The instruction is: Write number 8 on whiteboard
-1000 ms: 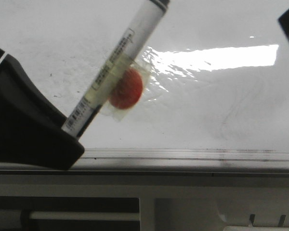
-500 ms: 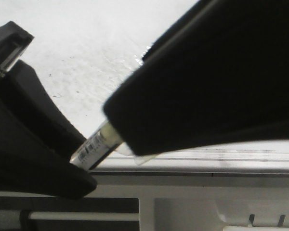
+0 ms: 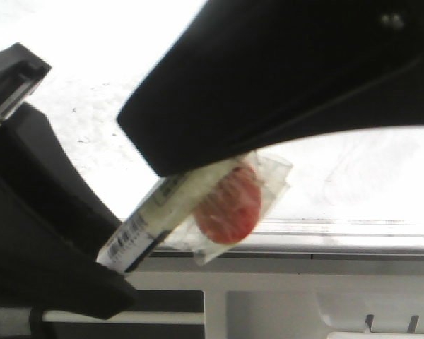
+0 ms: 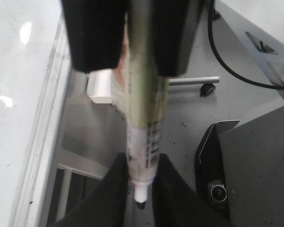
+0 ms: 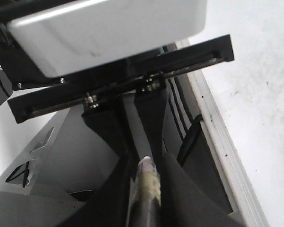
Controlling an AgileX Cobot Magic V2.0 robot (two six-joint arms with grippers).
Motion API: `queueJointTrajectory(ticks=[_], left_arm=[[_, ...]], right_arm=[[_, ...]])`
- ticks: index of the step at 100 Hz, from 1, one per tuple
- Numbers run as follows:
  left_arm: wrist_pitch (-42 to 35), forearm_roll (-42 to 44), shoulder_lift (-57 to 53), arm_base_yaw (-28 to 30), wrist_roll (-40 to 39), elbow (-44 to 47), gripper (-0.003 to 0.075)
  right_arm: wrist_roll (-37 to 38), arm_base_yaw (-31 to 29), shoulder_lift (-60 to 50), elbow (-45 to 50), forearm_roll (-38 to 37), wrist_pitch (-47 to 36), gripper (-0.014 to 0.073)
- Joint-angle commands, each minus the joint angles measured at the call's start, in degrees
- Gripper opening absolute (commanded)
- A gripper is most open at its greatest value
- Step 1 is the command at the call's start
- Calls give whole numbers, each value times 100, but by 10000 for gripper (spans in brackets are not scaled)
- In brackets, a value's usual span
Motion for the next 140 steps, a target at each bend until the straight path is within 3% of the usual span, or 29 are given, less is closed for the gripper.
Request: queueJointTrajectory(ticks=[1, 11, 26, 34, 58, 68, 79, 92, 104, 114, 128, 140], left_arm=[[-386, -405, -124, -33, -76, -188, -11], [-415, -739, -214, -33, -86, -221, 118], [-618, -1257, -538, -33, -85, -221, 459], [-810, -1426, -793, -33, -98, -221, 524], [-1320, -1659, -1886, 21, -341, -208, 442], [-1433, -1685, -2224, 114, -571, -208, 383], [-1433, -1713, -2469, 190, -949, -184, 283], [-1674, -1713, -2694, 319, -1207, 1, 163], [-1811, -1726, -2885, 474, -1304, 269, 132], [-1811, -1853, -3026, 548, -1304, 489, 95], [-1811, -1959, -3055, 554, -1304, 630, -16], [-1811, -1959, -3055, 554, -1304, 630, -20]], right_arm=[[-19, 24, 2, -155, 184, 40, -63], [0, 13, -47, -183, 184, 190, -63], [56, -125, -59, -597, 132, 1001, -63], [293, -336, -59, -934, -145, 1471, -63], [2189, -1013, -59, -2196, -2326, 3304, -63], [3052, -1076, -72, -2677, -3000, 3469, -62], [4154, -1076, -304, -2811, -3271, 2689, -50], [4513, -1076, -532, -2394, -3738, 1670, -40], [5401, -1076, -660, -1653, -5329, 1095, -41], [6247, -1076, -694, -1107, -6128, 730, -41], [6461, -1076, -658, -891, -6361, 108, -41], [6461, -1076, -555, -959, -6785, -219, -41]])
